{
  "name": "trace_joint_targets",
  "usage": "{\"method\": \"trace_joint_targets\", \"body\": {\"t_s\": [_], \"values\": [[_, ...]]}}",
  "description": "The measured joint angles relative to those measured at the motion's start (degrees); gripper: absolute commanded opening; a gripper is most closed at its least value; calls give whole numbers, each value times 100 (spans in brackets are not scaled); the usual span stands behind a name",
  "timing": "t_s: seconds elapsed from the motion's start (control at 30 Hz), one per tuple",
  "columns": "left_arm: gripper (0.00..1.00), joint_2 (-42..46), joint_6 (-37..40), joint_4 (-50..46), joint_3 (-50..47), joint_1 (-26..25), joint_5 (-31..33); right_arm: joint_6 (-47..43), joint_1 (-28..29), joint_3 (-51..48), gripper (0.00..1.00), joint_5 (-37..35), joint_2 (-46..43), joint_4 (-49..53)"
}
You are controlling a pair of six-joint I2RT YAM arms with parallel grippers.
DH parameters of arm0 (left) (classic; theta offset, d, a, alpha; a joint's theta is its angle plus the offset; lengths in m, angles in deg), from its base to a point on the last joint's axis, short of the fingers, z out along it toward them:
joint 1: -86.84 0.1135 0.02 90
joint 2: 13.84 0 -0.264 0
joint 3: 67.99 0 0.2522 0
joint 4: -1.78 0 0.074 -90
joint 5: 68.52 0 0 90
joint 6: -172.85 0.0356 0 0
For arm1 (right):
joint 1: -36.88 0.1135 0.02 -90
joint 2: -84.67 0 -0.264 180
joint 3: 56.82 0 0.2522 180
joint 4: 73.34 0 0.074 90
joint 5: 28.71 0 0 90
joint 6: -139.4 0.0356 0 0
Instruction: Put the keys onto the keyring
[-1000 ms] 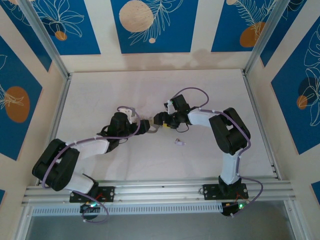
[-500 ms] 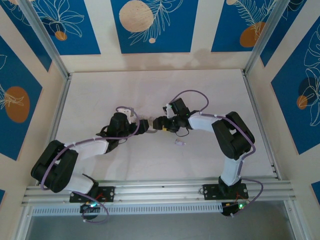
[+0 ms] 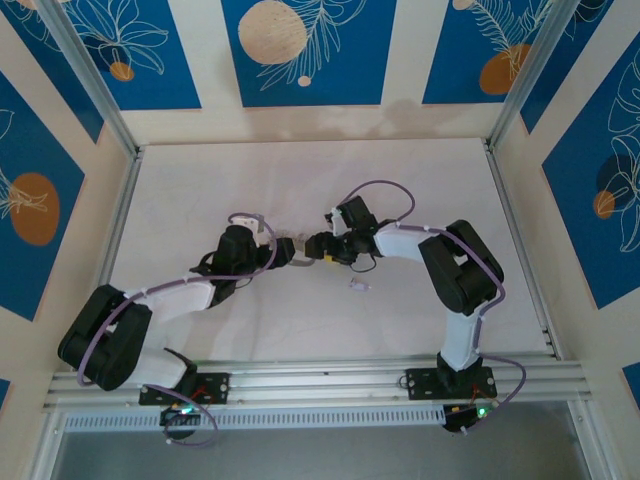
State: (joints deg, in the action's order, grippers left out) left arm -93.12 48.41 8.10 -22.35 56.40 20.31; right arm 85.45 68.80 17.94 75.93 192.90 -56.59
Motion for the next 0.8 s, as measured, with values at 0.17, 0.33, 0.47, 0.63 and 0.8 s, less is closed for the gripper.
{"method": "trace_joint_targets", "body": {"t_s": [0.17,0.33,0.47,0.63,0.8], "values": [[92,2,2,0,0,0,22,-2,0,179,72,-55,114,55],[92,2,2,2,0,0,22,-4,-7,332,72,-114,201,114],[92,2,0,2,0,0,20,-7,-22,428,72,-138,238,175],[92,2,0,4,0,0,20,-15,-55,555,72,-192,269,262],[92,2,-2,4,0,0,20,-72,-83,673,72,-245,269,293]]}}
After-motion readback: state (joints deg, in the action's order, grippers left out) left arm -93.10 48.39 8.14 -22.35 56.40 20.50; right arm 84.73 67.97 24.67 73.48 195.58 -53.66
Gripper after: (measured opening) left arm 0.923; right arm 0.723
